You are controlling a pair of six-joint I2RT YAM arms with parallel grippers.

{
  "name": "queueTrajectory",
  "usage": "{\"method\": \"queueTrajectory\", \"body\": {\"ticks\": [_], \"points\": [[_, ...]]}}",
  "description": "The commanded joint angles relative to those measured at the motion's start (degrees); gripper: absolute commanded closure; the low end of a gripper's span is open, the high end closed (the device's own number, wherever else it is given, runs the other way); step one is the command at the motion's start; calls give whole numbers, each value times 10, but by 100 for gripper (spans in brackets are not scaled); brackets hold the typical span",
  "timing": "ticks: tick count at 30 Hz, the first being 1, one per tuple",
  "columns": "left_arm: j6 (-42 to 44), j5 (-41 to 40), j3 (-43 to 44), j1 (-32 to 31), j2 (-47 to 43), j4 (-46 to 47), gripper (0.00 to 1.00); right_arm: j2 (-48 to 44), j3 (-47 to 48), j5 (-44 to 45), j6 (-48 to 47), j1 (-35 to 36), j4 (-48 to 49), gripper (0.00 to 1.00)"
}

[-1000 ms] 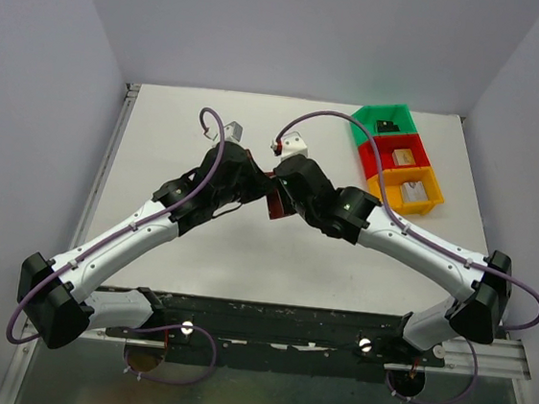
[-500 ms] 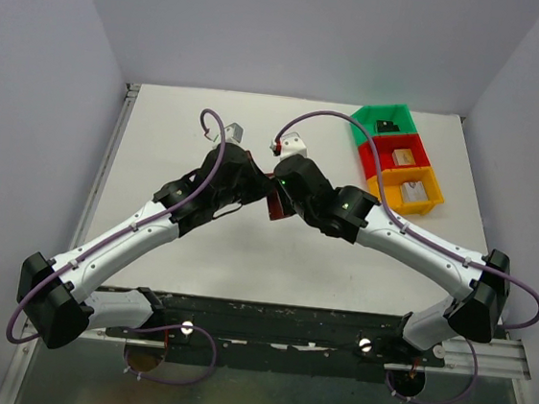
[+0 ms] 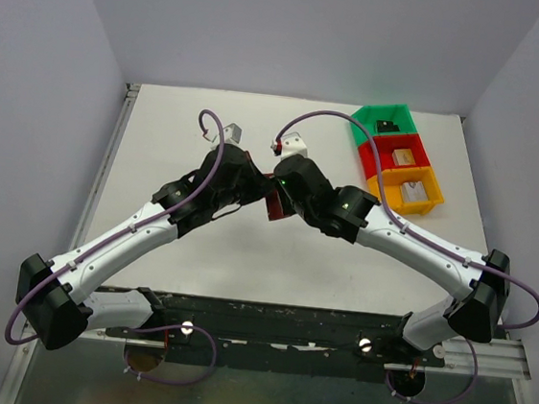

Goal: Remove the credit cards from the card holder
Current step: Open the card holder.

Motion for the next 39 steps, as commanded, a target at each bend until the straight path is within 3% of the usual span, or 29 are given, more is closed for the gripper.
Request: {"method": "queueTrajectory", "body": {"ticks": [1,22,26,29,32,36,39], "points": [[-10,-8,6,-7,-29,7,100,4,3,20,3,-16,-40,100],[4,-13,4,-6,-30,2,100,-28,-28,13,10,-38,-36,100],[48,13,-16,1,-45,48,100,-38,-40,6,9,-46,-36,100],[140,57,-39,10,-56,101,100,-54,-50,7,9,-56,-39,99],[200,119,-87,33,-80,167,100,-77,-64,12,9,-71,-42,88],[220,190,-167,81,-132,267,100,-122,-80,20,9,-86,-45,72],[229,237,-181,123,-154,271,100,-179,-118,-5,-13,-88,8,48]]}}
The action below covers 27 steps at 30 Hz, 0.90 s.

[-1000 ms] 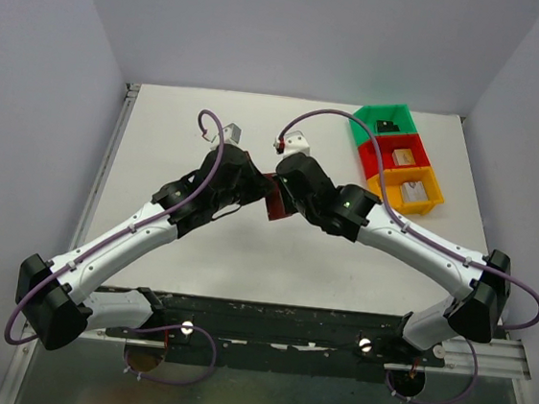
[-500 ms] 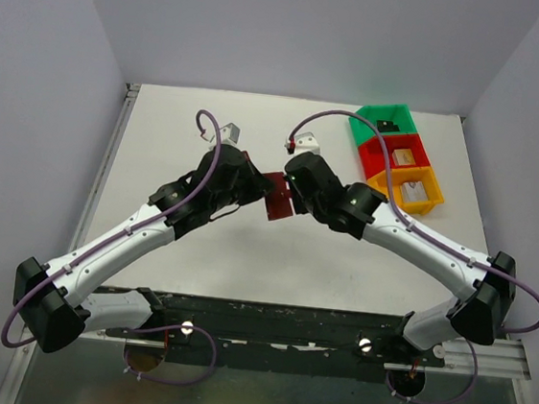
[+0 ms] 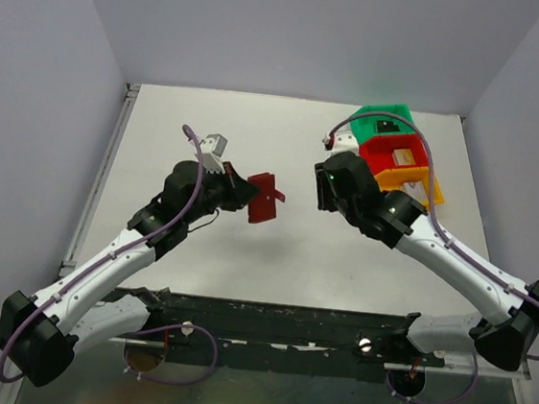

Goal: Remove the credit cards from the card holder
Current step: Open the card holder.

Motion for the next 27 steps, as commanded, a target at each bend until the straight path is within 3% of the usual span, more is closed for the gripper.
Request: {"method": "queueTrajectory", "body": {"ticks": [1,3,4,7,10,14,21,27], "points": [[50,134,-21,74,-38,96,100,-96,-66,-34,-33,-3,95,41],[36,218,-27,113,-24,132,100,-152,-138,-104,-41,-5,203,22],[20,274,-30,131,-12,160,100,-166,-147,-155,-29,-13,219,18],[-71,429,-46,175,41,334,100,-167,-120,-302,3,-44,188,18],[-183,525,-52,186,98,504,100,-185,-130,-366,13,-49,227,20],[-286,554,-60,186,144,693,100,-175,-109,-415,24,-49,231,26],[-426,579,-49,186,210,922,100,-159,-90,-401,15,-51,209,36],[-442,586,-38,186,230,945,100,-168,-108,-406,16,-63,217,41]]}}
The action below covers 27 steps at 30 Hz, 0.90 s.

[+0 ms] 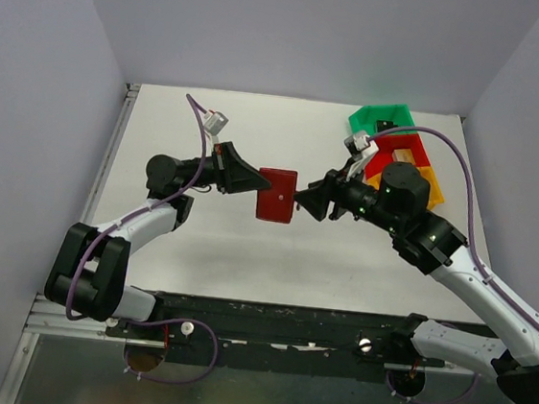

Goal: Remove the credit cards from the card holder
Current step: Open the card holder.

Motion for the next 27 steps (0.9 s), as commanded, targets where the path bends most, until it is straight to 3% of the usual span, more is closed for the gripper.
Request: {"method": "queueTrajectory", "body": {"ticks": [1,15,27], "points": [[-38,23,16,1,3,197,100,-7,-2,-20,-1,-9,7,41],[-49,21,38,1,-13,196,100,-13,-40,-37,5,-25,15,45],[-61,39,72,-42,-32,196,100,-12,-34,-8,-2,-55,-25,44]]}}
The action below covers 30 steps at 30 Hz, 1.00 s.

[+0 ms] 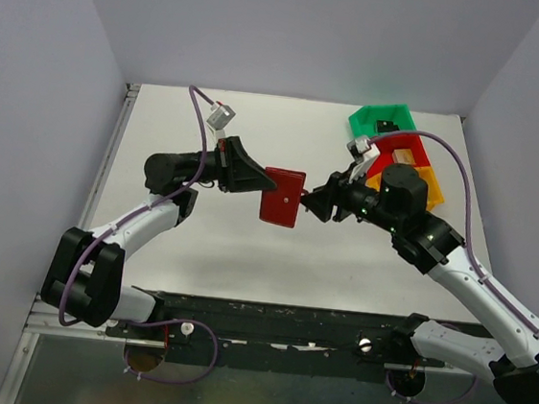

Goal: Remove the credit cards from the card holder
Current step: Open the card holder.

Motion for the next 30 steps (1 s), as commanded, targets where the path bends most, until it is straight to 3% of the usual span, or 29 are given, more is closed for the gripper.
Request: {"method": "queueTrajectory", "body": {"ticks": [1,8,19,24,30], "points": [[-9,18,27,-17,-25,173,100,-10,5,22,-6,-28,-38,44],[-11,22,31,-17,-27,173,100,-51,8,66,-17,-49,-66,41],[-12,22,34,-18,-25,173,100,-121,24,-41,9,-49,-20,30],[-9,18,34,-18,-28,173,100,-106,43,-115,31,-49,-2,30],[-11,18,40,-25,-33,173,100,-82,29,-145,45,-49,20,31]]}}
